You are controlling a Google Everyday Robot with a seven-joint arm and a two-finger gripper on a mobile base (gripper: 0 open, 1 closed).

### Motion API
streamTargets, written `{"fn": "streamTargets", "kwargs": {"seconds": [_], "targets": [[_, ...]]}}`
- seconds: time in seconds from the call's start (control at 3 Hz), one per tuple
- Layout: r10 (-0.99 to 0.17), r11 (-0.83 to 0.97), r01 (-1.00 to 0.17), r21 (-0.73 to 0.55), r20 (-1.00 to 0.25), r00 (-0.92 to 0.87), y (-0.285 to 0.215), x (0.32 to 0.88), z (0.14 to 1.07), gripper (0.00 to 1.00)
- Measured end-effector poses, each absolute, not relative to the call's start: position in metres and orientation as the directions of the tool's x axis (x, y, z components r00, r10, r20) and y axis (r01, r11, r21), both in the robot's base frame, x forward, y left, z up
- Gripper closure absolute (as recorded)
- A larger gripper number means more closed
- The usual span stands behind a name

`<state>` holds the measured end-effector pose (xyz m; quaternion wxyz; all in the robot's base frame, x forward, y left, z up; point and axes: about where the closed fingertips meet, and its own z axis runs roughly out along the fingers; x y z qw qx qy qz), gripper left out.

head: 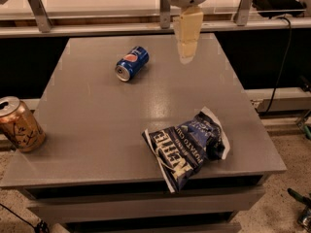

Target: Move pepsi can near orange can

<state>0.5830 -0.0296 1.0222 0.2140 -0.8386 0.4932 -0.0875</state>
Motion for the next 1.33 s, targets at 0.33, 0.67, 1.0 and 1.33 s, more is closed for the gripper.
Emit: {"fn": "streamTargets", "kwargs": {"seconds": [0.33, 0.67, 1.0, 1.33], "targets": [[-0.865, -0.421, -0.790, -0.446, -0.065, 0.497, -0.030, 0.583, 1.022, 0.00], [-0.834, -0.505, -0.760, -0.409, 0.005, 0.551, -0.020, 0.595, 1.008, 0.00], [-0.739, -0.649, -0.678, -0.346, 0.073, 0.670, -0.012, 0.622, 0.986, 0.00], [-0.685, -0.714, -0.621, -0.325, 0.140, 0.715, -0.010, 0.645, 0.981, 0.00]]}}
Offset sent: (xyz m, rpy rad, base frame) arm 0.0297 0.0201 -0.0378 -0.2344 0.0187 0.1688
